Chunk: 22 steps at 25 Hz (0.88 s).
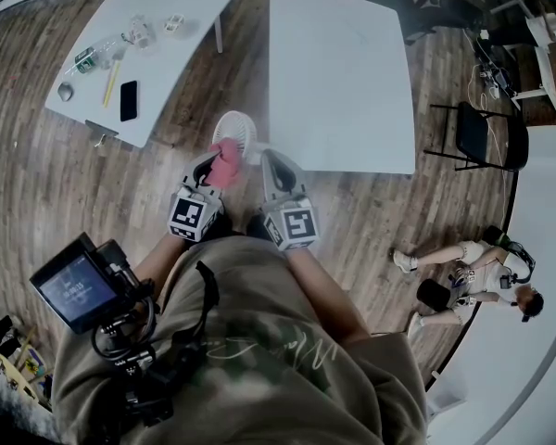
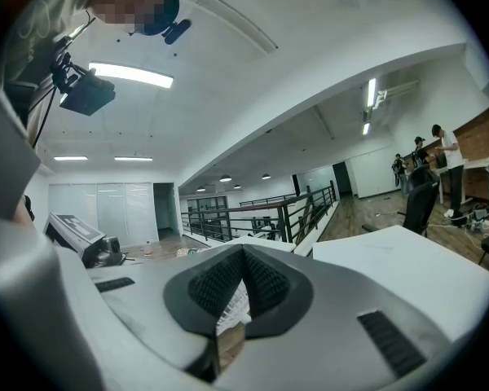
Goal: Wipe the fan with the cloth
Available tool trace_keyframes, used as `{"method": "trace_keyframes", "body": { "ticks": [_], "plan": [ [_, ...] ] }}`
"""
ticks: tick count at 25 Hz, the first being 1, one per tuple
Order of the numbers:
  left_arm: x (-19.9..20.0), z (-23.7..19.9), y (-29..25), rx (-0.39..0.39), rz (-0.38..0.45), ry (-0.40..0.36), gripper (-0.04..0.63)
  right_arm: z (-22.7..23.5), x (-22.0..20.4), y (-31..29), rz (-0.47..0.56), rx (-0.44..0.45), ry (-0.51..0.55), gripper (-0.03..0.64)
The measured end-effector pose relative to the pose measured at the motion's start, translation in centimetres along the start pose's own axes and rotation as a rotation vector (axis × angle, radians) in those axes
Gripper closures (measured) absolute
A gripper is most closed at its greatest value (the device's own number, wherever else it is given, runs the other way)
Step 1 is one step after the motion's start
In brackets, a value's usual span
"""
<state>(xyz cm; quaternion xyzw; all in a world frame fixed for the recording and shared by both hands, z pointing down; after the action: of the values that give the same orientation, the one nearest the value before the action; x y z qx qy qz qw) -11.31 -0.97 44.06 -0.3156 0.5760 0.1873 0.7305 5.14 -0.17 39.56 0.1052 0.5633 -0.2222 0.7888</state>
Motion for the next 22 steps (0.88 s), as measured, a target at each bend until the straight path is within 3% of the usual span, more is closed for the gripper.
{"method": "trace_keyframes", "body": {
  "ticks": [8, 13, 18, 22],
  "plan": [
    [0.0, 0.1, 0.1, 0.022, -0.011, -0.084, 0.534, 0.2, 0.4, -0.1, 0.017, -0.006, 0.002, 0.604],
    [0.0, 0.1, 0.4, 0.046, -0.025, -0.035, 0.532, 0.4, 0.4, 0.0, 0.019, -0.014, -0.002, 0.604],
    [-0.8, -0.2, 0.6, 0.041, -0.024, -0.067, 0.532, 0.0, 0.1, -0.1, 0.008, 0.0, -0.005, 0.604],
    [-1.1, -0.4, 0.6, 0.037, -0.024, -0.042, 0.532, 0.1, 0.1, -0.2, 0.004, 0.003, -0.006, 0.604]
  ]
}}
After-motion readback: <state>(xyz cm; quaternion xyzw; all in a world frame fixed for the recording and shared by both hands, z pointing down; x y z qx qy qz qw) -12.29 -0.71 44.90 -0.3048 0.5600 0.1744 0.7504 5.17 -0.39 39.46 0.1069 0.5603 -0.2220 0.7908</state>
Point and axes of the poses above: the fingertips, and each gripper's own axes: y backward along the fingers, z to its right, x out of its top, the point moved 7 cm from there along y, backward along the fingers, and after that the axes turned 11 degrees about -y, right-handed, at the moved point
